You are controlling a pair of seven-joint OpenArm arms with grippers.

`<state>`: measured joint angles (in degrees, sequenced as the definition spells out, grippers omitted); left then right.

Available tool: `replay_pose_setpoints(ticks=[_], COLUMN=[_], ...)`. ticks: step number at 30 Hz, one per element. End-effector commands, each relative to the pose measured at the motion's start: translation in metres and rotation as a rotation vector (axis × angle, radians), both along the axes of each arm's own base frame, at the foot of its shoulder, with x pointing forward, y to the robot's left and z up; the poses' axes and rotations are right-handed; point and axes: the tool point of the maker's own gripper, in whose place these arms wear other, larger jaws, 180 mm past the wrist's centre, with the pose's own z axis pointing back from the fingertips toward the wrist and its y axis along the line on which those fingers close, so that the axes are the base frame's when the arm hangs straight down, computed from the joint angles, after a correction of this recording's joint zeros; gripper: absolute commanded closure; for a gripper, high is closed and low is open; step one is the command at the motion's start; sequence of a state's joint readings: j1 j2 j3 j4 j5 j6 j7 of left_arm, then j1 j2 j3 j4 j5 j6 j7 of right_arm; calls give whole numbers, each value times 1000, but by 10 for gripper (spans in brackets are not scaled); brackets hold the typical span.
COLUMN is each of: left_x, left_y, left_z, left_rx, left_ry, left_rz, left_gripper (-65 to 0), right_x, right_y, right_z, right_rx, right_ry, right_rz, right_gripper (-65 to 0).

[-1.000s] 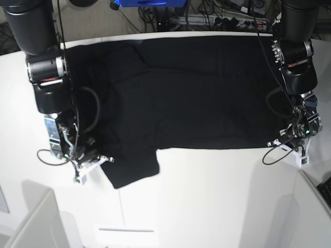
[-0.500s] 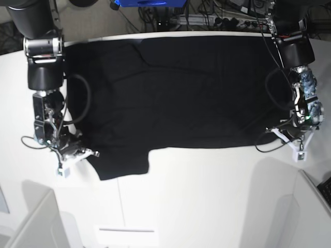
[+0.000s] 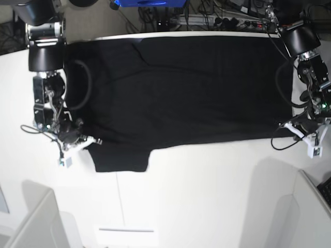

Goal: Fold the T-shirt properly
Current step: 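Grasp the hem with both grippers and fold it up onto the collar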

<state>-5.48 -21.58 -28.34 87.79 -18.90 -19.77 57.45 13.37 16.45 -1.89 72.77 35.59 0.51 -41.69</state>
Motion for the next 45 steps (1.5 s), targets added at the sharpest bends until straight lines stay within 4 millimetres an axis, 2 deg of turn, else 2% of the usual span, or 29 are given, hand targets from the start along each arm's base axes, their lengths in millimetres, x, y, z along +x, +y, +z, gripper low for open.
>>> replay_pose_setpoints(ticks=[1, 10, 16, 23, 30, 33, 36, 38, 40, 45], left_x=[8, -15, -25, -36, -48, -54, -59, -64, -72, -79], left_y=[4, -8, -14, -22, -24, -23, -26, -19, -10, -4], left_z=[20, 20, 20, 26, 19, 13, 14, 16, 15, 16], left_rx=[29, 77, 95, 128, 131, 132, 140, 148, 153, 170], left_ry=[-55, -43, -36, -37, -10, 11, 19, 41, 77, 102], left_rz=[-14, -60, -80, -114, -121, -124, -132, -112, -96, -108], left_gripper=[0, 0, 0, 0, 0, 0, 0, 0, 0, 0], right_x=[16, 3, -3, -27, -47, -56, -70, -79, -89, -107], right_y=[-4, 10, -8, -23, -36, -39, -56, -66, -68, -62], right_z=[24, 38, 57, 62, 75, 77, 78, 76, 73, 81], right_rx=[-8, -8, 5, -9, -22, 59, 148, 174, 209, 236], right_ry=[-77, -123, -138, -154, -195, -197, -198, -182, -156, -165], right_rz=[1, 42, -7, -39, -76, -108, -181, -207, -216, -205], right_gripper=[0, 0, 0, 0, 0, 0, 0, 0, 0, 0])
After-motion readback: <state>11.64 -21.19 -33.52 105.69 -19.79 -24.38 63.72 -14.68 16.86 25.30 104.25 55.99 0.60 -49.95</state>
